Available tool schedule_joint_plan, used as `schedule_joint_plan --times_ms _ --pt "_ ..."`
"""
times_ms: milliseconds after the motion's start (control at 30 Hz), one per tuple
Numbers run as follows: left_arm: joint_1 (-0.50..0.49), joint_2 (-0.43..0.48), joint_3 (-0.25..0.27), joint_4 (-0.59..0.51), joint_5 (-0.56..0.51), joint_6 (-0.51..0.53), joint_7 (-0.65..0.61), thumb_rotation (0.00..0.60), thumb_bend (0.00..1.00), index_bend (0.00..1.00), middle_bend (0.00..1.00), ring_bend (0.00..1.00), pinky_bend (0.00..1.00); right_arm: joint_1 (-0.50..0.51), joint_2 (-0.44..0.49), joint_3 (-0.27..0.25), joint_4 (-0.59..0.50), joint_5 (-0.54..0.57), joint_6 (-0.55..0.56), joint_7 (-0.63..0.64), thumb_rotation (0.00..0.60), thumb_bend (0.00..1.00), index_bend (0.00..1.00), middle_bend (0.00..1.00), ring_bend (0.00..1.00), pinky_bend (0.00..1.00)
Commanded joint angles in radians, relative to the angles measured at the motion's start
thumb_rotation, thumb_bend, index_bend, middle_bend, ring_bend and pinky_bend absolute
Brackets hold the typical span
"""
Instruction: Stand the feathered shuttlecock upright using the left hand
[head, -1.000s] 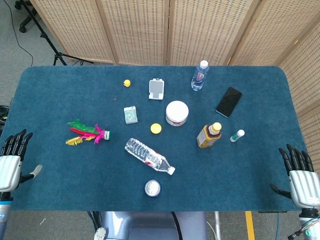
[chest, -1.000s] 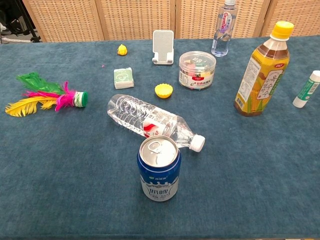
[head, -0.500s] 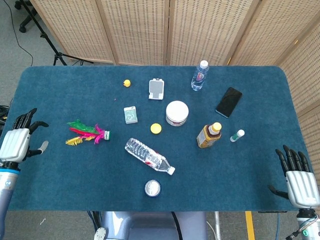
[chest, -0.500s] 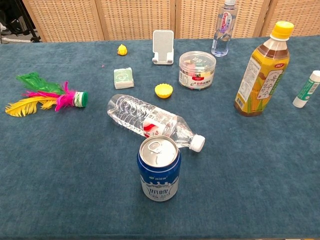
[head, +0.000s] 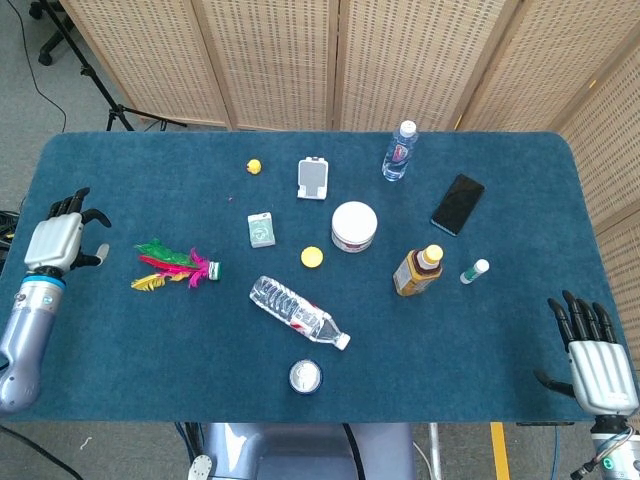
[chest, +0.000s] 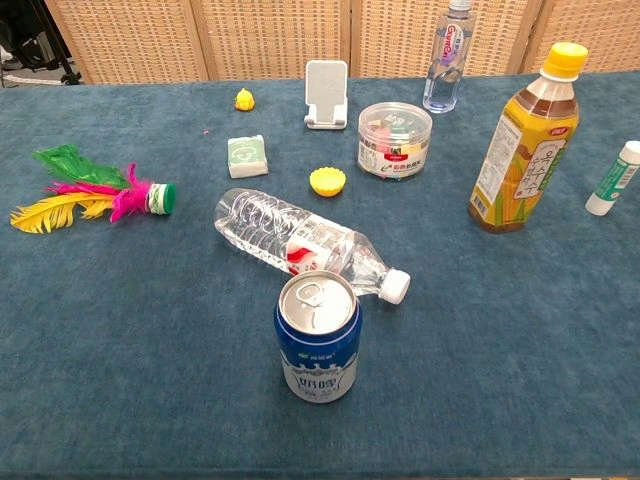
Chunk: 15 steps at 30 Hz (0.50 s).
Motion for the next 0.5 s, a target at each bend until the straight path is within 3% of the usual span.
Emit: schedule_joint_plan --times_ms 33,500 --pt "-0.068 -0.06 0.013 0.072 -0.112 -0.035 0.066 0.6 0.38 0.42 0.0 0.0 0.0 0.001 0.0 0.001 0.001 0.002 0.0 0.002 0.6 0.0 0.0 0.0 0.0 0.0" --pt "-0.146 -0.147 0.052 0.162 -0.22 -0.074 0.129 0.6 0.39 0.42 0.0 0.0 0.0 0.007 -0.001 0.0 0.007 0.006 -0.015 0.01 0.6 0.0 0.0 0.0 0.0 0.0"
